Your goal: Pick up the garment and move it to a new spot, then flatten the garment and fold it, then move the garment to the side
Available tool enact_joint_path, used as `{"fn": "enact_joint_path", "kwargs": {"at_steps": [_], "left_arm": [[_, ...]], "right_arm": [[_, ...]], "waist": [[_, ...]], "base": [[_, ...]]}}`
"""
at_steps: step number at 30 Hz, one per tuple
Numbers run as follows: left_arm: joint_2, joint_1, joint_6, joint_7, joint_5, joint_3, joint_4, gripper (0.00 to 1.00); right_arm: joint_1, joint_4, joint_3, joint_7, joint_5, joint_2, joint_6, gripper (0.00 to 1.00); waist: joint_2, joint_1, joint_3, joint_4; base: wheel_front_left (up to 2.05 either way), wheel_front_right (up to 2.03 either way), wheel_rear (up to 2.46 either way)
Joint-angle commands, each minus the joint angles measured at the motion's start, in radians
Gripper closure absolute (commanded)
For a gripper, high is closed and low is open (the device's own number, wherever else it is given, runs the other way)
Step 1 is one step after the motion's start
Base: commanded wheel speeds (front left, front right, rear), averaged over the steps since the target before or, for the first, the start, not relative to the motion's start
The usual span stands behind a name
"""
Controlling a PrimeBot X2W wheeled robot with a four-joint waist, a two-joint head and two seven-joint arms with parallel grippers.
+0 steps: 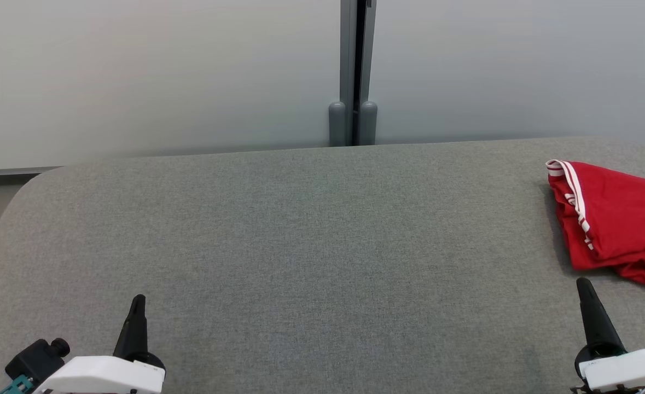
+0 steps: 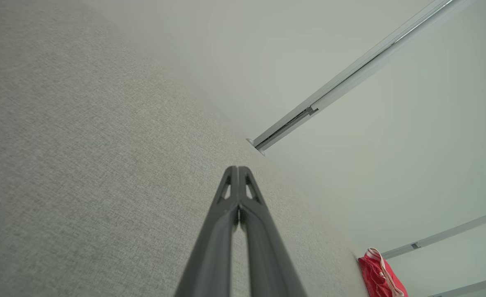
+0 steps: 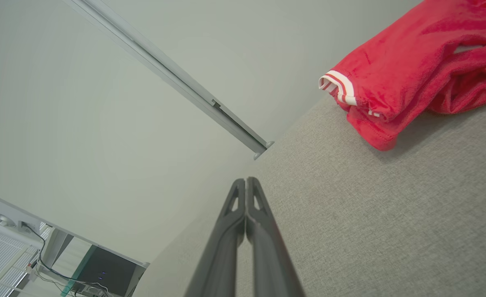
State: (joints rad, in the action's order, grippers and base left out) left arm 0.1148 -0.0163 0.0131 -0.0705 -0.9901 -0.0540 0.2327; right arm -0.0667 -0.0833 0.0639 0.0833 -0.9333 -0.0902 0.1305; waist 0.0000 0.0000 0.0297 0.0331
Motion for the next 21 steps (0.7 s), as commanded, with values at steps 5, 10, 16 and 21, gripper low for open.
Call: {"fn": "enact_joint_path", "kwargs": {"at_steps": [5, 10, 16, 21], "left_arm": [[-0.002, 0.042, 0.019, 0.022, -0.078, 0.027, -0.009, 1.00], [-0.008, 0.048, 0.028, 0.037, -0.127, 0.040, -0.007, 1.00], [-0.013, 0.058, 0.037, 0.051, -0.176, 0.053, -0.005, 1.00], [-0.018, 0.064, 0.045, 0.065, -0.220, 0.065, -0.004, 1.00]], "right_arm": [[0.041, -0.010, 0.011, 0.006, -0.087, -0.001, 0.000, 1.00], [0.053, -0.024, 0.014, 0.007, -0.141, 0.003, 0.000, 1.00], [0.065, -0.037, 0.017, 0.009, -0.193, 0.006, 0.000, 1.00], [0.078, -0.049, 0.020, 0.011, -0.242, 0.009, 0.000, 1.00]], "waist": [[0.0000, 0.0000, -0.003, -0.003], [0.0000, 0.0000, -0.005, -0.005], [0.0000, 0.0000, -0.007, -0.007], [0.0000, 0.0000, -0.009, -0.009]], "base": [[0.00, 0.00, 0.00], [0.00, 0.00, 0.00], [0.00, 0.00, 0.00], [0.00, 0.00, 0.00]]}}
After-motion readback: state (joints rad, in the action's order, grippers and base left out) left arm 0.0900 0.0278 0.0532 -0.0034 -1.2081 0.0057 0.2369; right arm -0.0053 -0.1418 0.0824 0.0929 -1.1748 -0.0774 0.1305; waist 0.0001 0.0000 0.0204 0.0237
